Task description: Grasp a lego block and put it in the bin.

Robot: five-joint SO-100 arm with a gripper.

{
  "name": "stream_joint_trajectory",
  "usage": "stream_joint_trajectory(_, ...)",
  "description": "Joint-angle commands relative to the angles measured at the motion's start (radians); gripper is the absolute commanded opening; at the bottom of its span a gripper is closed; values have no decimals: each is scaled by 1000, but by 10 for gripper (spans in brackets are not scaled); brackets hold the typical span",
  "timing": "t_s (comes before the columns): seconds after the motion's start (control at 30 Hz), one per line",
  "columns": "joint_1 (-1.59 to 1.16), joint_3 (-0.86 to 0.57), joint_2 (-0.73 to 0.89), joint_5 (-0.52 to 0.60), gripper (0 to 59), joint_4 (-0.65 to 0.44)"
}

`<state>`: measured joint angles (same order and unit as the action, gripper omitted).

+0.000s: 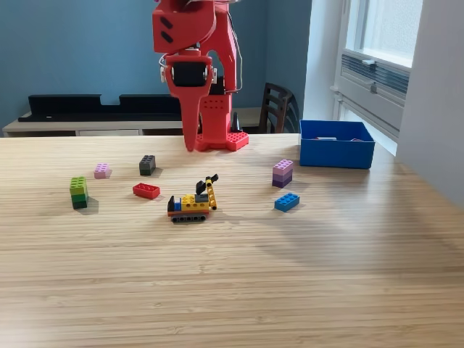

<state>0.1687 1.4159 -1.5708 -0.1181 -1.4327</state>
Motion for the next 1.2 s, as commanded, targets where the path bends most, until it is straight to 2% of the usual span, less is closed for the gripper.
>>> stream_joint_trajectory(0.03,11,51,-77,-18,276,61)
stream_joint_trajectory(0.3,31,170,-77,-80,276,193)
stream_joint_trajectory(0.77,41,256,-67,-75,283,336)
stream_joint_trajectory(1.2,58,150,160,-55,278,342)
